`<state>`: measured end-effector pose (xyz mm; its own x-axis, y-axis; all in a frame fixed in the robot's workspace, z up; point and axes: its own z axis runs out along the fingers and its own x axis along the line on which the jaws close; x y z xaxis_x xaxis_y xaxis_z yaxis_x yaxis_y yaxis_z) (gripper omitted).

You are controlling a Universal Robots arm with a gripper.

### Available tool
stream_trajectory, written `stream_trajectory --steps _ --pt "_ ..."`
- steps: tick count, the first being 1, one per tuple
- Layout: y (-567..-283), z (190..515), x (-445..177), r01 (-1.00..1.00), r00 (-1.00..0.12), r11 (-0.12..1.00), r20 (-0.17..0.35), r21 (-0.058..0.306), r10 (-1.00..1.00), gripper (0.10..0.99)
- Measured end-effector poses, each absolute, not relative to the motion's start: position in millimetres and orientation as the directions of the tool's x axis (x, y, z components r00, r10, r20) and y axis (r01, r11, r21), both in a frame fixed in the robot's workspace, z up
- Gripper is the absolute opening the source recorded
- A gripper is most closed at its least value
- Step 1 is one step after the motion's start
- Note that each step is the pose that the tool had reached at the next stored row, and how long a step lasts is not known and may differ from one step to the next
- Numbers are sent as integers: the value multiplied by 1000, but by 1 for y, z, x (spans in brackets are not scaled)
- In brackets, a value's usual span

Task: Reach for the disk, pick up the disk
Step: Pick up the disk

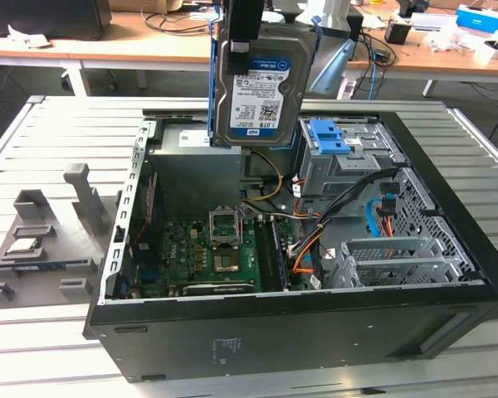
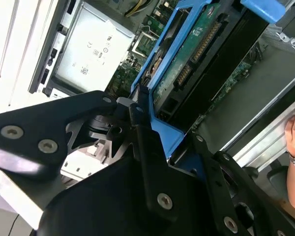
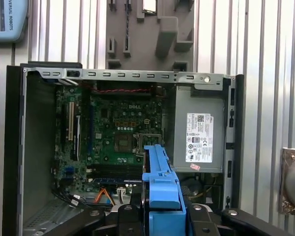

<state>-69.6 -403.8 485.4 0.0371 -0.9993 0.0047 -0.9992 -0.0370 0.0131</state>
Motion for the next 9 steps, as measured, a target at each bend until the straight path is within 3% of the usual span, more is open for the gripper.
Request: stream_trajectory --steps 9 --pt "-423 485 -70 -999 37 -37 5 13 -999 373"
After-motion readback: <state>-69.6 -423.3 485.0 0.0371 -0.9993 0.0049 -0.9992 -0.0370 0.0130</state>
